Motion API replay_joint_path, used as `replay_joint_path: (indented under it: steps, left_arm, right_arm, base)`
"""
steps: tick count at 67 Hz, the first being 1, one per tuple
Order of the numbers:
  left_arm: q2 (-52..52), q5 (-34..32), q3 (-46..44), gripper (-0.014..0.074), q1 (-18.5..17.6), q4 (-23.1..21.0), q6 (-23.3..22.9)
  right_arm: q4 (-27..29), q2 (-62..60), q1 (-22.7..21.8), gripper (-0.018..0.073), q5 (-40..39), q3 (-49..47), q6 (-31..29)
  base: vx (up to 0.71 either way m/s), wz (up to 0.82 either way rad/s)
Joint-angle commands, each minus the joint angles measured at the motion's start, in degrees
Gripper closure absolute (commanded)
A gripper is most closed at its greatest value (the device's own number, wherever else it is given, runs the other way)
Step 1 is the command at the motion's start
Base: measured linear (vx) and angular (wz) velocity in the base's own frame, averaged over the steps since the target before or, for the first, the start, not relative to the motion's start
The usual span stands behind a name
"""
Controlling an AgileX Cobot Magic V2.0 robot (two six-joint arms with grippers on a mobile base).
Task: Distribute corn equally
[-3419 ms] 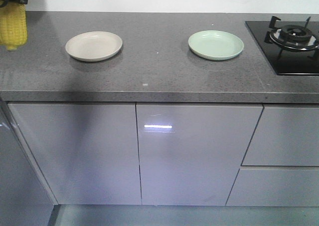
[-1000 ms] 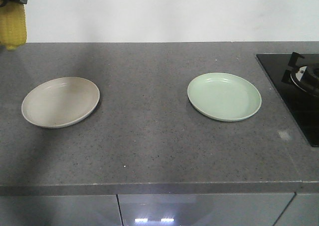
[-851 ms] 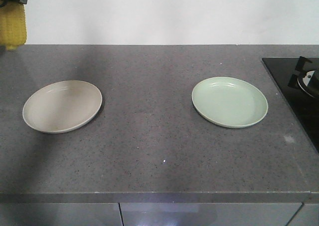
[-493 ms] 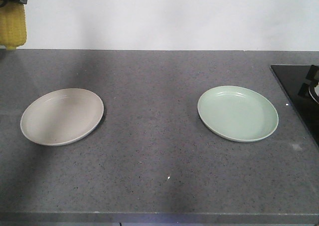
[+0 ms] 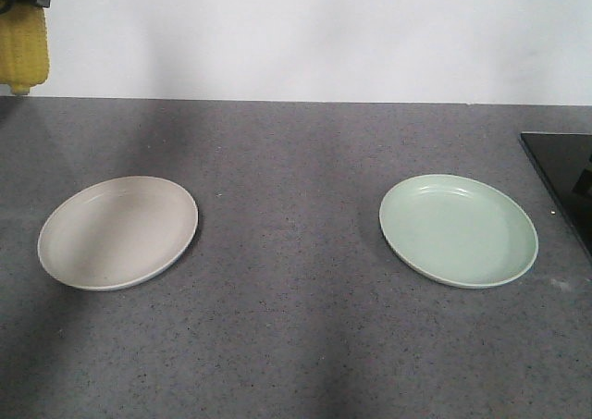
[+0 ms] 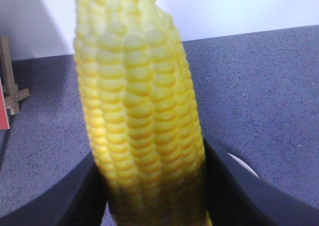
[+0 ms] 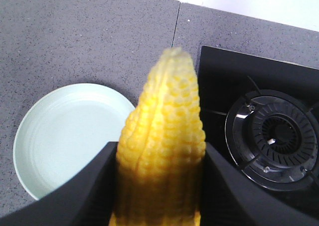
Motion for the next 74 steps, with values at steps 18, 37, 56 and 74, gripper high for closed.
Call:
replay_joint_path:
  steps: [18, 37, 56, 74]
  left_arm:
    - [-2.62, -2.08, -1.27, 0.045, -0.04, 1.3, -0.59]
    - [-2.62, -2.08, -1.27, 0.045, -0.04, 1.3, -0.59]
    - [-2.62, -2.08, -1.27, 0.045, -0.04, 1.3, -0.59]
    - [-2.62, -2.08, -1.27, 0.045, -0.04, 1.3, -0.59]
  right_arm:
    - [0.26, -1.87, -0.27, 0.0554, -0.06, -1.37, -0.57]
    - [0.26, -1.87, -0.27, 0.0554, -0.06, -1.37, -0.57]
    - [0.26, -1.87, -0.27, 0.0554, -0.06, -1.37, -0.57]
    - [0.26, -1.87, -0.27, 0.0554, -0.06, -1.37, -0.57]
  base:
    - [0.05, 0.03]
    - [0.05, 0.03]
    - [0.03, 0.02]
    - [0.0, -0.01]
